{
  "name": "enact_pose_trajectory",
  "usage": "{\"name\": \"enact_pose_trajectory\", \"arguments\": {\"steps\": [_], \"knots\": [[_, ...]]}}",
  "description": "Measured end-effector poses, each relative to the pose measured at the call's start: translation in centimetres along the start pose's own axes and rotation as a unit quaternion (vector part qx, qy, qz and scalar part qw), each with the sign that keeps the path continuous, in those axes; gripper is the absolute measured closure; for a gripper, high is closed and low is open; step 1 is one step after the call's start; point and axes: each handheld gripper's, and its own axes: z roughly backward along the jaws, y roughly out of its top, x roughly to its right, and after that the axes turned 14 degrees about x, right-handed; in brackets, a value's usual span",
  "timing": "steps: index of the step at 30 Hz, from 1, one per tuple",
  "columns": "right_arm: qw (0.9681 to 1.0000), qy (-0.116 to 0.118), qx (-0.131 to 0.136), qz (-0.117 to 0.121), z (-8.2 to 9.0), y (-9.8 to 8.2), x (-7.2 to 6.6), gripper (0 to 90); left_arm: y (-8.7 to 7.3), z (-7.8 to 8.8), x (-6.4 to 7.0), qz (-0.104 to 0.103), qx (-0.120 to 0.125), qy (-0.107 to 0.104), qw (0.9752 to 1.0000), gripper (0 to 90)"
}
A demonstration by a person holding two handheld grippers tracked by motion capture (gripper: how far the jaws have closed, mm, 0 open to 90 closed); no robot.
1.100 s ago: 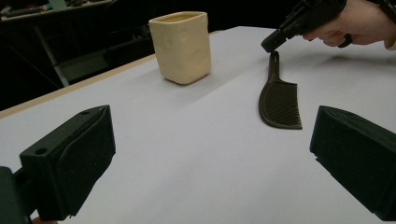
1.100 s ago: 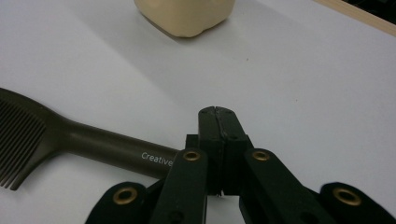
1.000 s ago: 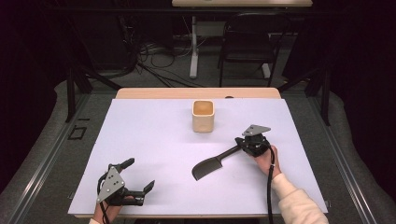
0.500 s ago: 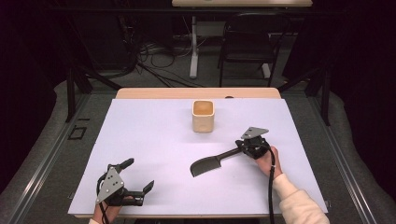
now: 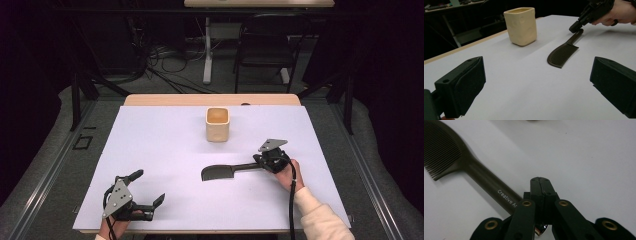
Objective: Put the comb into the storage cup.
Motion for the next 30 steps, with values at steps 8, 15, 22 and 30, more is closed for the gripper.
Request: {"name": "enact_pose_trajectory", "arguments": {"steps": [8,15,22,30], "knots": [[0.9999,0.007,-0.014,-0.004,0.3,-0.1,-0.3,90.0,0.0,0.1,-0.1,-0.002,0.000,0.004,1.0000,0.0],[0.9995,0.014,-0.028,-0.007,0.4,-0.1,-0.6,90.0,0.0,0.0,0.0,-0.002,-0.003,0.003,1.0000,0.1],[0.9986,0.027,-0.044,-0.007,0.7,0.1,-0.9,90.0,-0.1,0.0,-0.1,0.000,-0.005,0.007,1.0000,0.0],[0.9982,0.033,-0.051,-0.003,0.9,0.1,-1.2,90.0,-0.1,0.1,-0.2,0.001,-0.004,0.006,1.0000,0.0]]}}
